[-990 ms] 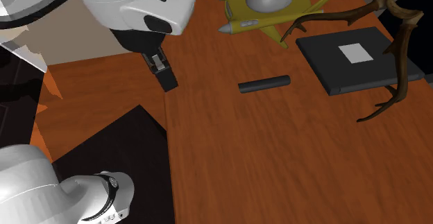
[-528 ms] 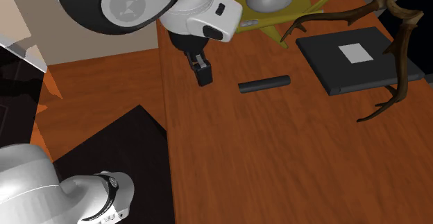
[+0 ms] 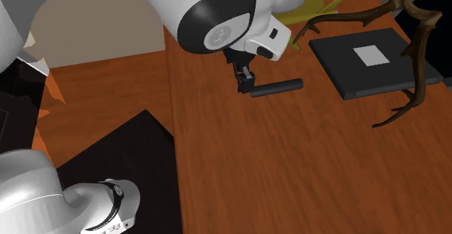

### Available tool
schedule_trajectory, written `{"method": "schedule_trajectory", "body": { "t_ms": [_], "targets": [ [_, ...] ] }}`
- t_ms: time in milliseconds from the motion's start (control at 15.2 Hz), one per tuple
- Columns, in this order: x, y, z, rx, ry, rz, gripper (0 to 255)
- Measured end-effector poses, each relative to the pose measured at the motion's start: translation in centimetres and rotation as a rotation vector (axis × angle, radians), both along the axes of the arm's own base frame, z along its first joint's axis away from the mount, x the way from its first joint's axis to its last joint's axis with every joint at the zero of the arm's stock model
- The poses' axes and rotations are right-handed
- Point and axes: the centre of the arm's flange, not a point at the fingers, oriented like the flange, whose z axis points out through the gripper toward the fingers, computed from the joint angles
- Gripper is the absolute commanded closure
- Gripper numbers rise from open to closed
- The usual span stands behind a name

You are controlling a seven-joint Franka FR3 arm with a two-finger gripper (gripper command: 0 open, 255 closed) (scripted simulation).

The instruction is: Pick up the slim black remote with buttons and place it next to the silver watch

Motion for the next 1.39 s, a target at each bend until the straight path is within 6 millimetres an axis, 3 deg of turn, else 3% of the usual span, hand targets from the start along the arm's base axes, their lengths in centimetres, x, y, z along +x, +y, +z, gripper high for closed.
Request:
{"method": "schedule_trajectory", "body": {
  "t_ms": [726, 1056, 1386],
  "targets": [
    [10.7, -5.0, -8.3, 0.016, 0.000, -0.162, 0],
    [12.1, -5.8, -11.1, 0.018, 0.001, -0.184, 0],
    [12.2, -5.6, -13.3, 0.018, 0.001, -0.184, 0]
  ]
}}
